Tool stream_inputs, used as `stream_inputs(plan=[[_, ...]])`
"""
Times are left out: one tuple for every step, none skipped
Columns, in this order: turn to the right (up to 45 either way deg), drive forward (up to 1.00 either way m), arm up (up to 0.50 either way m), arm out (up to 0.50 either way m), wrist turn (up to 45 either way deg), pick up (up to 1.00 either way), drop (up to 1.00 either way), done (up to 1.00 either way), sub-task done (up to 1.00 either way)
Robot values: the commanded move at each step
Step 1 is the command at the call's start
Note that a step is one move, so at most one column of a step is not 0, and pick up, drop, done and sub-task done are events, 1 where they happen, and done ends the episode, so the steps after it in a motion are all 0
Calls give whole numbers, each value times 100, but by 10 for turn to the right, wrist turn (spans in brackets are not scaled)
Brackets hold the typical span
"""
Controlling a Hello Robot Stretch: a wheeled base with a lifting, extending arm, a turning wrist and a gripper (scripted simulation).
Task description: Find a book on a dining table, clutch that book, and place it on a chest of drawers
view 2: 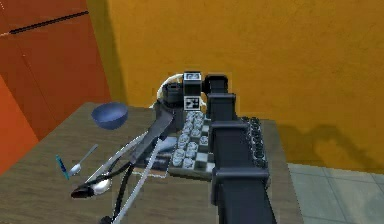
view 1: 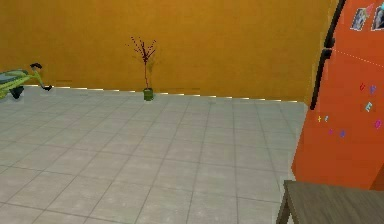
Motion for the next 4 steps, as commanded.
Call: stream_inputs(plan=[[0, 0, 0, 0, 450, 0, 0, 0, 0], [0, 0, 0, 0, 450, 0, 0, 0, 0], [0, 0, 0, 0, 210, 0, 0, 0, 0], [0, 0, -30, 0, 0, 0, 0, 0, 0]])
